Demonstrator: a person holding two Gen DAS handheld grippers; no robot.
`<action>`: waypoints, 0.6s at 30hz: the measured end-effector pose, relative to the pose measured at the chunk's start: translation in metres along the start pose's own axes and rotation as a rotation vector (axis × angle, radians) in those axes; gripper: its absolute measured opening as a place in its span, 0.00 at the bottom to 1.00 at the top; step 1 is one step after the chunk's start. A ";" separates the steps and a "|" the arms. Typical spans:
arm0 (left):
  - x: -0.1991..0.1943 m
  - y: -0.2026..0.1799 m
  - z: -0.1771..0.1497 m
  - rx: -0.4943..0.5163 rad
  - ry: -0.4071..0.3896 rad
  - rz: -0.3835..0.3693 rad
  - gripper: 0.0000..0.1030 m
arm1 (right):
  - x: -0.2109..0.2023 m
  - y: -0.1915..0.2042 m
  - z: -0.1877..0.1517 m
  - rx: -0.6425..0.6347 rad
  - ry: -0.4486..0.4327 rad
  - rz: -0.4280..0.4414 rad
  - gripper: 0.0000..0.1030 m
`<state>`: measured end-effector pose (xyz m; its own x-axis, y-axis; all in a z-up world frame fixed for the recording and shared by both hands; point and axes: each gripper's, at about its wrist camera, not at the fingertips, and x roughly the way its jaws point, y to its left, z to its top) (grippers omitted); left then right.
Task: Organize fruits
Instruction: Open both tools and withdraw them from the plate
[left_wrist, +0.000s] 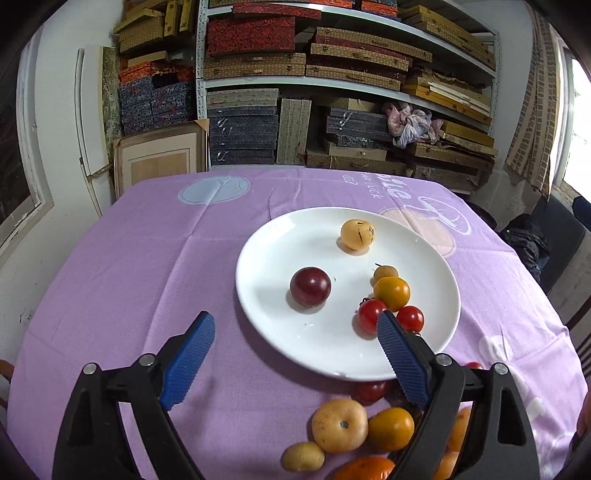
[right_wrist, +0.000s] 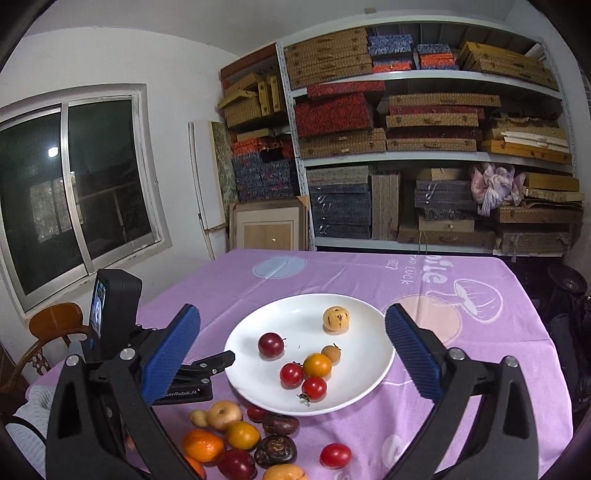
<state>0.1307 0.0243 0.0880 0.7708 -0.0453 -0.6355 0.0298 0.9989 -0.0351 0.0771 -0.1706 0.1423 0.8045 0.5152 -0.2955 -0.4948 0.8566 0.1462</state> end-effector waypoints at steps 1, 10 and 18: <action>-0.009 0.001 -0.006 0.004 0.001 0.003 0.92 | -0.009 0.002 -0.004 -0.010 0.005 -0.001 0.96; -0.061 -0.009 -0.088 0.130 0.034 0.029 0.93 | -0.034 -0.008 -0.093 -0.128 0.152 -0.161 0.96; -0.064 -0.032 -0.123 0.170 0.027 -0.023 0.93 | -0.018 -0.049 -0.112 0.062 0.231 -0.110 0.96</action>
<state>0.0018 -0.0054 0.0350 0.7515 -0.0663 -0.6564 0.1562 0.9845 0.0795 0.0499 -0.2247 0.0349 0.7523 0.4046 -0.5199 -0.3818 0.9109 0.1563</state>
